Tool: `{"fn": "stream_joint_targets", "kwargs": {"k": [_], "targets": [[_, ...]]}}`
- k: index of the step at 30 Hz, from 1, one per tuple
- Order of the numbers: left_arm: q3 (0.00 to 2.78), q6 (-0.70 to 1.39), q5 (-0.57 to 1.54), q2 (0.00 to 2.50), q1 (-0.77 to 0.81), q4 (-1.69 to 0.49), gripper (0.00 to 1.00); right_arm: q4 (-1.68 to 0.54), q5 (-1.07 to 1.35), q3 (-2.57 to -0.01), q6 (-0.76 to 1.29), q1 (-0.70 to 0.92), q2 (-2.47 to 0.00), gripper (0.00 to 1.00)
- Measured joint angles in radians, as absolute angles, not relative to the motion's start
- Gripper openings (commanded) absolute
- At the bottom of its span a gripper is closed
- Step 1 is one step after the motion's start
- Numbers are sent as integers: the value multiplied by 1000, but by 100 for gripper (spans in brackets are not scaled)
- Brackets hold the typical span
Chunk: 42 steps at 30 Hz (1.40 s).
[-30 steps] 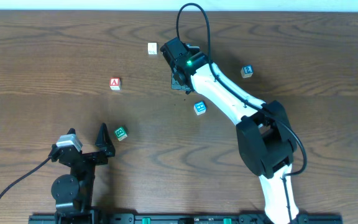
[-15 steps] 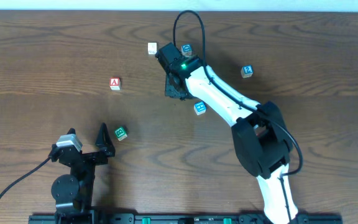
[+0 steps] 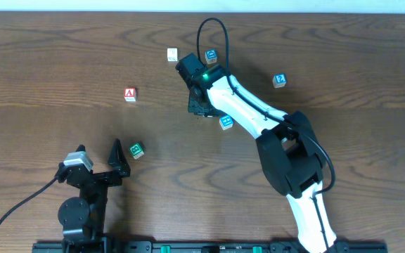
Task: Spell out Ai2
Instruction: 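Carry the red I block forward toward the upper table area, then set the red I block down and open the right gripper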
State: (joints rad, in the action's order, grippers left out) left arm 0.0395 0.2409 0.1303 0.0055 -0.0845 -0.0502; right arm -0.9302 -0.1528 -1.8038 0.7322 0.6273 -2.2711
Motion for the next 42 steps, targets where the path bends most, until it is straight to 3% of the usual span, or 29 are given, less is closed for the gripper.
{"fn": "stream_joint_targets", "kwargs": {"k": [4, 7, 10, 18, 28, 38, 39, 40, 42], "targets": [[39, 241, 130, 6, -84, -50, 95, -932, -159, -1804, 735, 627, -2271, 3], [39, 241, 130, 6, -84, -50, 95, -933, -162, -1803, 735, 627, -2271, 15], [39, 241, 130, 6, -84, -50, 95, -933, -162, -1804, 735, 627, -2271, 17], [39, 241, 130, 6, -84, -50, 95, -936, -165, -1804, 740, 627, -2271, 36], [39, 241, 130, 6, -84, -50, 95, -938, -165, -1804, 747, 627, -2271, 42], [39, 241, 130, 6, -84, -50, 95, -920, -162, -1814, 749, 624, -2271, 59], [39, 241, 130, 6, -84, -50, 95, -920, -158, -1828, 743, 620, -2272, 61], [39, 241, 130, 6, -84, -50, 95, -926, -155, -1846, 736, 615, -2272, 72], [39, 241, 130, 6, -84, -50, 95, -959, -154, -1900, 715, 604, -2273, 82]]}}
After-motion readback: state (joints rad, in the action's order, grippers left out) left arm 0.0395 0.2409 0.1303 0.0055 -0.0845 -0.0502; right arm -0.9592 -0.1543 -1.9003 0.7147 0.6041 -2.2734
